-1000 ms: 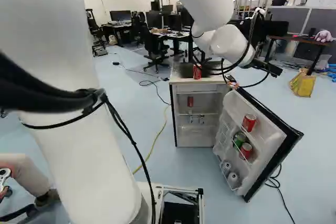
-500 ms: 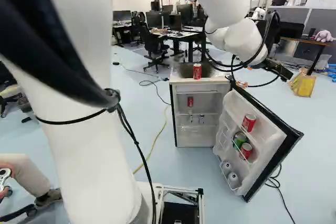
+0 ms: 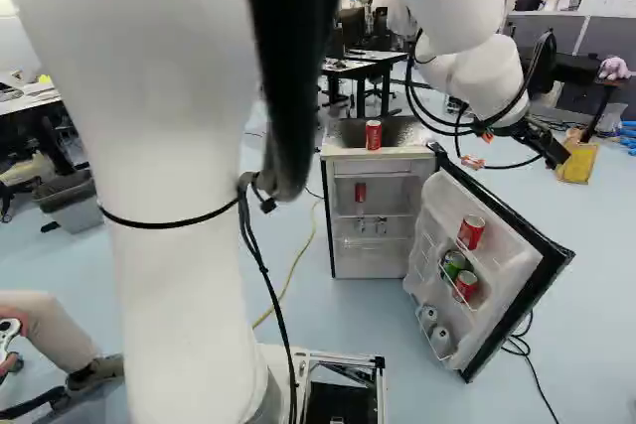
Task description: Grab a drink from the fridge
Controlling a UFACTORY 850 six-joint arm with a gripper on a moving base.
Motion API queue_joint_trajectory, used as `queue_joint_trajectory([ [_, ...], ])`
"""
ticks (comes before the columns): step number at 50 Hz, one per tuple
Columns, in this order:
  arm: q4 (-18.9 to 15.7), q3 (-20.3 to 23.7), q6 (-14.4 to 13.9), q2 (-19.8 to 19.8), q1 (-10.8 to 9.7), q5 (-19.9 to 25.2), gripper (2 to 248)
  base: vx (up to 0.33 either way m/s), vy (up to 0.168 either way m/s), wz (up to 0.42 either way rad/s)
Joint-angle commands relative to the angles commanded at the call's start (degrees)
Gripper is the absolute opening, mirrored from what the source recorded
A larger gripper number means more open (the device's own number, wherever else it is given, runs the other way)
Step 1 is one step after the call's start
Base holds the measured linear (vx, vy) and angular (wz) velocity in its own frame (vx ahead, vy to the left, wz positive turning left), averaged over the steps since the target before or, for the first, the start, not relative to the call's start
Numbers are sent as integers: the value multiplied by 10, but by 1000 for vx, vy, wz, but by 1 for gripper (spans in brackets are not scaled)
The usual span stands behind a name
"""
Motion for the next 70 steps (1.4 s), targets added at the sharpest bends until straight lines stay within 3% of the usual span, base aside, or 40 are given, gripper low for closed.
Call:
queue_joint_trajectory([
  [26, 22, -75, 0, -62, -20, -71, 247, 0, 0, 0],
  [70, 58, -234, 0, -184, -33, -221, 247, 0, 0, 0],
])
